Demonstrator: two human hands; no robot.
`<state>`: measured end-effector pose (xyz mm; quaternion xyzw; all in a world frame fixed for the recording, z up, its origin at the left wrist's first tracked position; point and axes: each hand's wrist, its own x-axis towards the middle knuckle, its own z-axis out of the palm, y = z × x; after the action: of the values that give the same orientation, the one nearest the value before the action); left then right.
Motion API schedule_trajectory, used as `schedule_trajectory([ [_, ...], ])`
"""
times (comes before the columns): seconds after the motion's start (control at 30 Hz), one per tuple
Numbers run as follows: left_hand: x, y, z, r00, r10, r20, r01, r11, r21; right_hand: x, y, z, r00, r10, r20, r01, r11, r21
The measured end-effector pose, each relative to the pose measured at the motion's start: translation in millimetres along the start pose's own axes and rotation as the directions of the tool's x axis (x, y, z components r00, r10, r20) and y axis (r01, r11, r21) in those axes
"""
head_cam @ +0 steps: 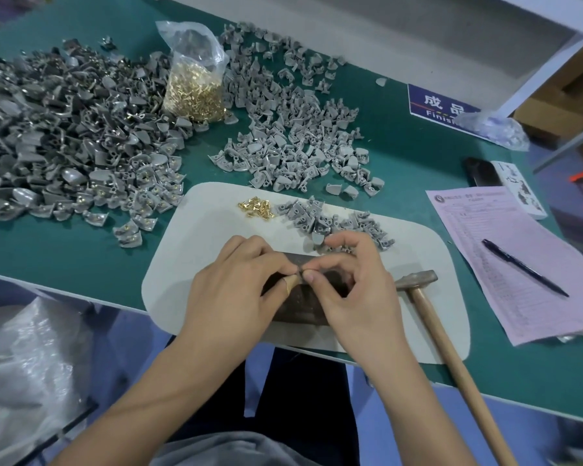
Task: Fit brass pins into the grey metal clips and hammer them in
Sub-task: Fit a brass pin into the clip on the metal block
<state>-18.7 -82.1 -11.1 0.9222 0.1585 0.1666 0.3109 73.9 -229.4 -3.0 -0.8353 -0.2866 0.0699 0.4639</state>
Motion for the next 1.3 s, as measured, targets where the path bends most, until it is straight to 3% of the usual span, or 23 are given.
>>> schedule_trajectory([
  [0.3,0,0,-1,1.0,0.0,0.001,0.0,1.0,0.002,-2,5,2,1.0,-0.005,0.01,0.003,0.994,0.112],
  [0.73,-2,-3,2,1.0,-0.022,-0.009,0.022,1.0,-0.014,-8,6,6,0.999,-0.008,-0.044,0.014,0.993,0.12],
  [0.93,0,-2,2,1.0,-0.005,-0.006,0.005,1.0,0.011,-16,8,5,0.991,-0.037,-0.126,0.05,0.994,0.102],
  [1.0,1,-3,1,1.0,-0.009,0.003,0.009,1.0,0.001,-20,13,-5,0.976,-0.019,-0.215,0.046,0.992,0.122],
  [1.07,1,-3,1,1.0,-0.01,0.01,0.01,1.0,-0.012,-27,28,-24,0.916,0.059,-0.396,-0.023,0.995,0.094],
  [1.17,2,-3,1,1.0,-0.003,0.019,0.003,1.0,-0.001,-42,60,-57,0.792,0.185,-0.581,-0.349,0.919,-0.184],
  [1.23,4,-2,1,1.0,-0.007,0.024,0.007,1.0,0.0,-53,77,-73,0.778,0.288,-0.558,-0.539,0.763,-0.357],
  [1.3,6,-2,1,1.0,-0.001,0.023,0.001,1.0,0.008,-59,83,-79,0.811,0.319,-0.491,-0.543,0.722,-0.428],
])
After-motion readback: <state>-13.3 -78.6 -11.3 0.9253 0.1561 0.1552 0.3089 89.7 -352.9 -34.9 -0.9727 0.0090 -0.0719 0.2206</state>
